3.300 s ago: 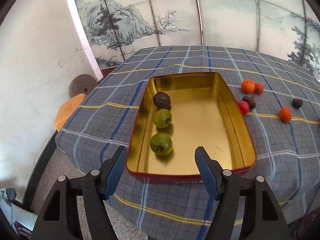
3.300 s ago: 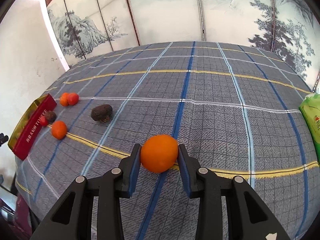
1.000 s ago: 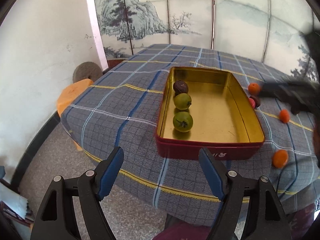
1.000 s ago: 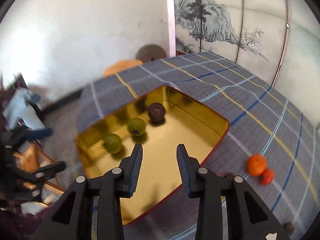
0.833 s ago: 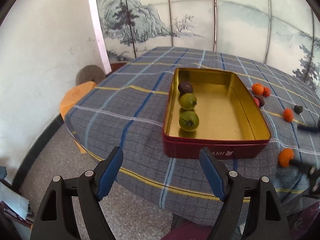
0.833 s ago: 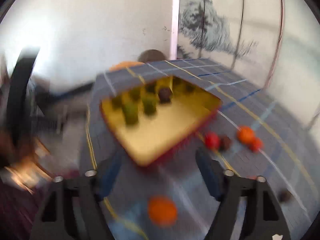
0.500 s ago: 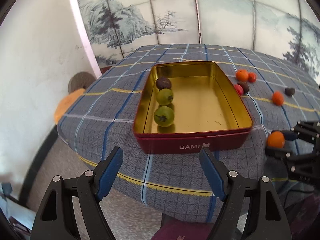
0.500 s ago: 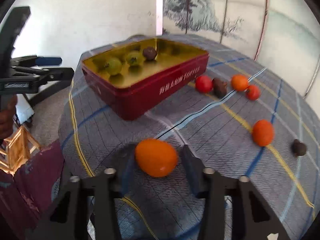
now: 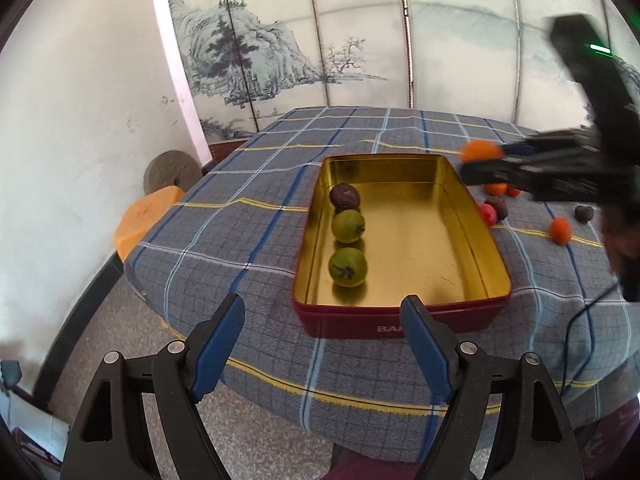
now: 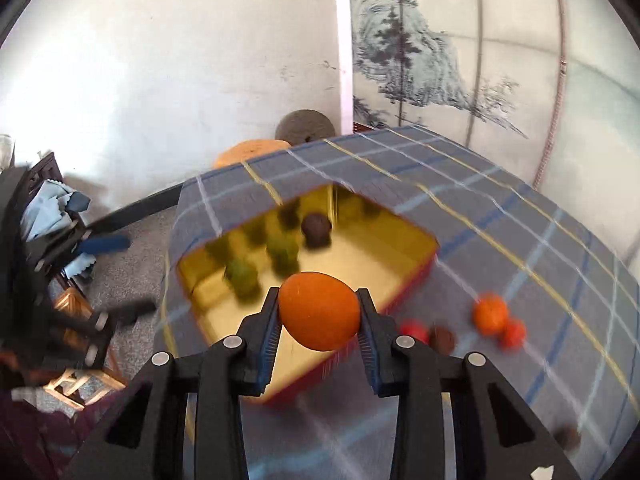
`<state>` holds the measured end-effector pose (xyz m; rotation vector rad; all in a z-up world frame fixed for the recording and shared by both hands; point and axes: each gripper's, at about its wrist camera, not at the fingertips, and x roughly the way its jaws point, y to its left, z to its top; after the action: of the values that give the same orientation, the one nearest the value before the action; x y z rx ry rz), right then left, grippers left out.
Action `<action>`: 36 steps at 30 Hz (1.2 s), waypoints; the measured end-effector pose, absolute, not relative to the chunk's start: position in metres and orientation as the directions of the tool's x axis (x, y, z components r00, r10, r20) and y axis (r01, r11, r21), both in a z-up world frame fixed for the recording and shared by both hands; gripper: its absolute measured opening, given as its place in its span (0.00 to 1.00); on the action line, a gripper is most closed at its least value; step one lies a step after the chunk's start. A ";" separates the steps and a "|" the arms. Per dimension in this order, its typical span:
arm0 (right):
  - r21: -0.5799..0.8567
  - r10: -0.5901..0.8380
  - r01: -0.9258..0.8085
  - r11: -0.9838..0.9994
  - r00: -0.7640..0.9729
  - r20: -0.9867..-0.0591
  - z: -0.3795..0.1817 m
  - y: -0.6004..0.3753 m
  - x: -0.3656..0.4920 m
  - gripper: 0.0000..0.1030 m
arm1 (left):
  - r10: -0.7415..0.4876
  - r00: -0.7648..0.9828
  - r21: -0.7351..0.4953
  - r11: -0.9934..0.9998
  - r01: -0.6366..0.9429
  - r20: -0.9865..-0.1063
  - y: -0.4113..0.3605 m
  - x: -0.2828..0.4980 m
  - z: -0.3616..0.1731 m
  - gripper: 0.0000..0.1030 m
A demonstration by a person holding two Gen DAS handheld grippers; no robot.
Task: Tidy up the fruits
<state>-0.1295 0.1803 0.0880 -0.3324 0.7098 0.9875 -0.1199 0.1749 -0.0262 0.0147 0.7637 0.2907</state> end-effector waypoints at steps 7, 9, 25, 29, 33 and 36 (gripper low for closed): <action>0.067 0.559 -0.841 0.537 0.295 -0.775 0.056 0.243 -0.081 0.32 | 0.283 0.662 0.120 0.952 -0.280 -0.694 0.187 -0.113 -0.029 0.78; 0.066 0.545 -0.836 0.545 0.293 -0.786 0.050 0.251 -0.076 0.32 | 0.284 0.658 0.123 0.952 -0.281 -0.697 0.189 -0.111 -0.030 0.78; 0.182 0.627 -0.783 0.594 0.309 -0.715 0.063 0.260 -0.048 0.42 | 0.275 0.625 0.121 0.953 -0.278 -0.730 0.188 -0.107 -0.040 0.78; 0.205 0.691 -0.782 0.588 0.354 -0.631 0.092 0.232 -0.060 0.51 | 0.272 0.618 0.122 0.954 -0.273 -0.737 0.187 -0.105 -0.041 0.78; 0.198 0.716 -0.771 0.605 0.418 -0.559 0.111 0.181 -0.087 0.68 | 0.258 0.631 0.122 0.960 -0.252 -0.731 0.182 -0.107 -0.039 0.78; 0.156 0.671 -0.715 0.681 0.526 -0.522 0.114 0.115 -0.111 0.81 | 0.228 0.663 0.121 0.971 -0.204 -0.713 0.174 -0.111 -0.032 0.78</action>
<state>-0.1113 0.1146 0.1139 -0.0814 0.5885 0.8301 -0.1108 0.1737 -0.0317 0.0316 0.8099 0.2443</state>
